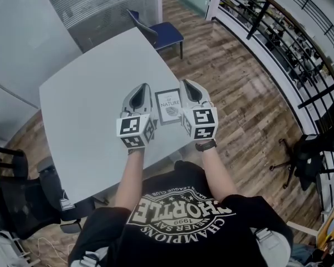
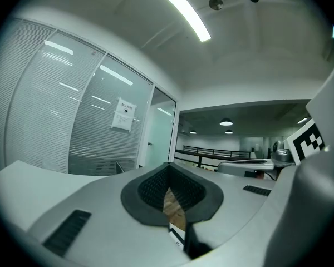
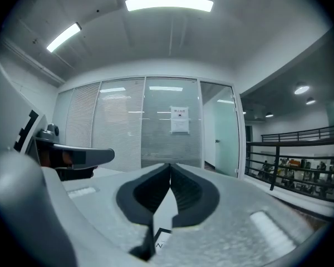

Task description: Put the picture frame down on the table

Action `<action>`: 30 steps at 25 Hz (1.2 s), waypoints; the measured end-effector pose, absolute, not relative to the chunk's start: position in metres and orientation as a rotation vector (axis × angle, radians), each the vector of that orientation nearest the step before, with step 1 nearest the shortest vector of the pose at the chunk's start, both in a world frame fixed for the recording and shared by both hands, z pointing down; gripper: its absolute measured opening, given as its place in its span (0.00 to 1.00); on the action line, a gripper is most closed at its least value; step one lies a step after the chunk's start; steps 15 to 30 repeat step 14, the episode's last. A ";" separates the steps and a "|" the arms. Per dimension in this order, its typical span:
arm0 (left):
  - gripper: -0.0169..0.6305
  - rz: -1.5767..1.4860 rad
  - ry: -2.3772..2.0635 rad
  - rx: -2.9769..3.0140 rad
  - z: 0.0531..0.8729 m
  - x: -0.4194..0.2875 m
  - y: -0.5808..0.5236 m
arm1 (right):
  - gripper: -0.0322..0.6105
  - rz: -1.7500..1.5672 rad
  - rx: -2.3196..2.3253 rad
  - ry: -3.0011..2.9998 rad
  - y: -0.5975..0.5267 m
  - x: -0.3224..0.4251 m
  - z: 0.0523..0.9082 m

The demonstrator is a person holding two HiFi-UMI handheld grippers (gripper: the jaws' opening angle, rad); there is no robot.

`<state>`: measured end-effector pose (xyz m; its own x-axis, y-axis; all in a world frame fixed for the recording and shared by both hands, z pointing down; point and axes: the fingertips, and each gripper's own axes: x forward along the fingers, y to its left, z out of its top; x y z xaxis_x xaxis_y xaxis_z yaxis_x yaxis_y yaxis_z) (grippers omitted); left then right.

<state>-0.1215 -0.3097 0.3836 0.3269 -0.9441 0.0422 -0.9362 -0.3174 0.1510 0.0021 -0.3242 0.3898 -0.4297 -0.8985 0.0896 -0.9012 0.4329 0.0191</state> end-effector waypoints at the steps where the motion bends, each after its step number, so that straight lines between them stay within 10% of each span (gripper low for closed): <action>1: 0.04 -0.084 -1.729 2.436 0.385 -0.121 -0.310 | 0.05 0.045 1.632 -2.580 -0.324 0.003 0.390; 30: 0.04 -0.059 -1.642 2.453 0.403 -0.087 -0.342 | 0.05 0.026 1.634 -2.531 -0.353 0.027 0.405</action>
